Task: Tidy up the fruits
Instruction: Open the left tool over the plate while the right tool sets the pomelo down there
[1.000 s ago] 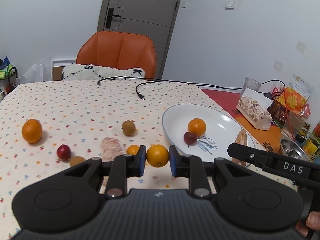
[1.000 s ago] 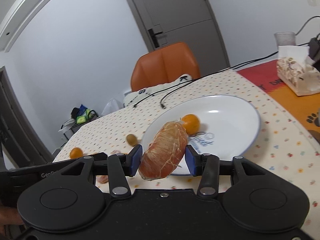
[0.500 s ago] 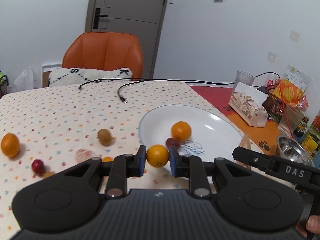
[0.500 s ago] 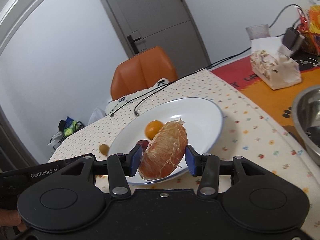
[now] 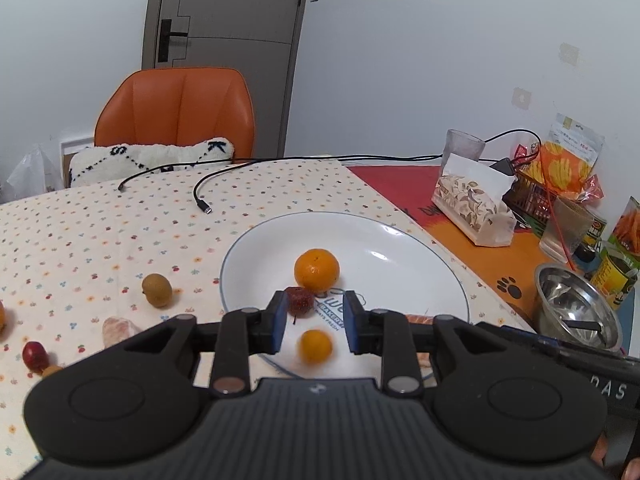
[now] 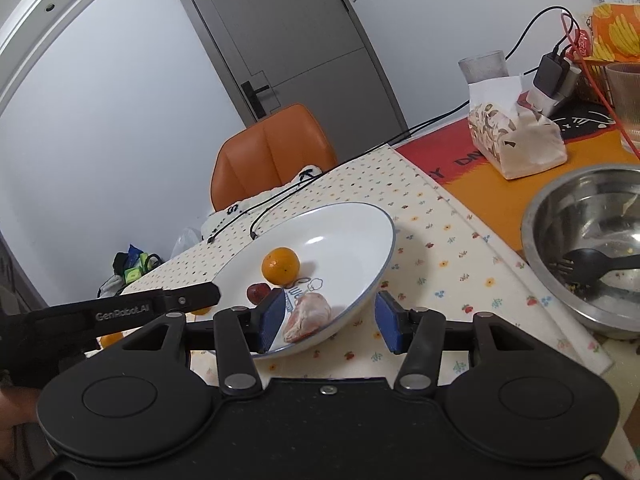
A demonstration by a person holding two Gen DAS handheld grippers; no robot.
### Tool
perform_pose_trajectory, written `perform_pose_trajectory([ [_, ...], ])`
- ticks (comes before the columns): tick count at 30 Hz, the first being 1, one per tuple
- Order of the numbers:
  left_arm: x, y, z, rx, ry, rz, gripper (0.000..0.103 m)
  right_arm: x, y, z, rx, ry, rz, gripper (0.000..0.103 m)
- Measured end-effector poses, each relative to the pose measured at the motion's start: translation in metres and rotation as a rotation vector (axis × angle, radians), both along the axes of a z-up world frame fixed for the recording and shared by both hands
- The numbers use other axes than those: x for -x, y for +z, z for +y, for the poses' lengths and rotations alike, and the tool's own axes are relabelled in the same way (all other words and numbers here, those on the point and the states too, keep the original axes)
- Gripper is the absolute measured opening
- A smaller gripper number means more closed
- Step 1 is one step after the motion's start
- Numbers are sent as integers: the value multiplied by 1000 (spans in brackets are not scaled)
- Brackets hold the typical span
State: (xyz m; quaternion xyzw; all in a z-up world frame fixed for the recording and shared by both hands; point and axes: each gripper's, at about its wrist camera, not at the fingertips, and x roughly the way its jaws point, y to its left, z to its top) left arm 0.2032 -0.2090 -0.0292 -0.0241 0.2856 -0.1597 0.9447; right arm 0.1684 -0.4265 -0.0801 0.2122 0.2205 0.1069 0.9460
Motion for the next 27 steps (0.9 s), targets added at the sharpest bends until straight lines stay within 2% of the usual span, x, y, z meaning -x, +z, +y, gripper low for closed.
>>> perform_pose_trajectory([
  [7, 7, 3, 21, 11, 62, 9, 40, 5, 1, 5, 3, 22, 2, 51],
  [11, 12, 4, 37, 6, 90, 7, 54, 5, 3, 12, 4, 35, -4, 51],
  [16, 17, 9, 56, 13, 144, -8, 65, 4, 5, 19, 9, 47, -3, 52],
  [27, 32, 6, 91, 25, 221, 16, 67, 7, 10, 44, 31, 83, -12, 55],
])
